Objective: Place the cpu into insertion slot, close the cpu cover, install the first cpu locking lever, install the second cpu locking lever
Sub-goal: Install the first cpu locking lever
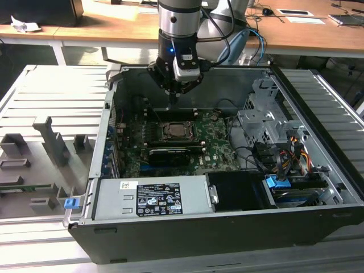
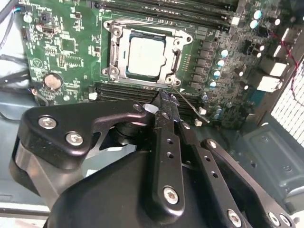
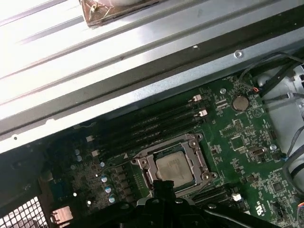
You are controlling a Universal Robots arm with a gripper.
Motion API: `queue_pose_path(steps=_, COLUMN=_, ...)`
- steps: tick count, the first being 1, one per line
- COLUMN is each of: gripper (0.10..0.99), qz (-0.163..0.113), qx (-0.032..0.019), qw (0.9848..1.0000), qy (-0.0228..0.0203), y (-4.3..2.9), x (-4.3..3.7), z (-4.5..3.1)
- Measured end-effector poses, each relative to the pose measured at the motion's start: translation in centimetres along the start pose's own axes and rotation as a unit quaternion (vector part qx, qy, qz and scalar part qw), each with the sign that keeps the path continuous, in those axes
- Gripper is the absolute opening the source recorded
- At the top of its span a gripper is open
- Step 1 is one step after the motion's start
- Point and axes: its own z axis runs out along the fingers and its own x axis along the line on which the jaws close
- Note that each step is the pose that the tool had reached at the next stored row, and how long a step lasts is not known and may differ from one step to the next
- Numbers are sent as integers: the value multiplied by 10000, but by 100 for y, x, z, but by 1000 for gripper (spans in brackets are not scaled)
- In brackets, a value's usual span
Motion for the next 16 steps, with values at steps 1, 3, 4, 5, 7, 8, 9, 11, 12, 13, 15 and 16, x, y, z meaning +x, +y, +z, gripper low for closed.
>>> queue_pose_path(steps=1, gripper=106, qz=-184, qx=4, qw=9998, qy=6, y=0, x=0, z=0)
queue_pose_path(steps=3, gripper=106, qz=-537, qx=13, qw=9986, qy=18, y=0, x=0, z=0)
queue_pose_path(steps=4, gripper=106, qz=-696, qx=16, qw=9976, qy=23, y=0, x=0, z=1)
queue_pose_path(steps=5, gripper=106, qz=-899, qx=22, qw=9959, qy=30, y=0, x=0, z=0)
queue_pose_path(steps=7, gripper=106, qz=-1072, qx=25, qw=9942, qy=36, y=0, x=0, z=1)
queue_pose_path(steps=8, gripper=106, qz=-1168, qx=28, qw=9931, qy=39, y=0, x=0, z=0)
queue_pose_path(steps=9, gripper=106, qz=-1241, qx=30, qw=9923, qy=42, y=0, x=0, z=1)
queue_pose_path(steps=11, gripper=106, qz=-1436, qx=34, qw=9896, qy=48, y=0, x=0, z=1)
queue_pose_path(steps=12, gripper=106, qz=-1646, qx=39, qw=9863, qy=55, y=0, x=0, z=1)
queue_pose_path(steps=13, gripper=106, qz=-1802, qx=43, qw=9836, qy=60, y=0, x=0, z=2)
queue_pose_path(steps=15, gripper=106, qz=-2075, qx=49, qw=9782, qy=70, y=0, x=0, z=3)
queue_pose_path(steps=16, gripper=106, qz=-2187, qx=52, qw=9757, qy=74, y=0, x=0, z=3)
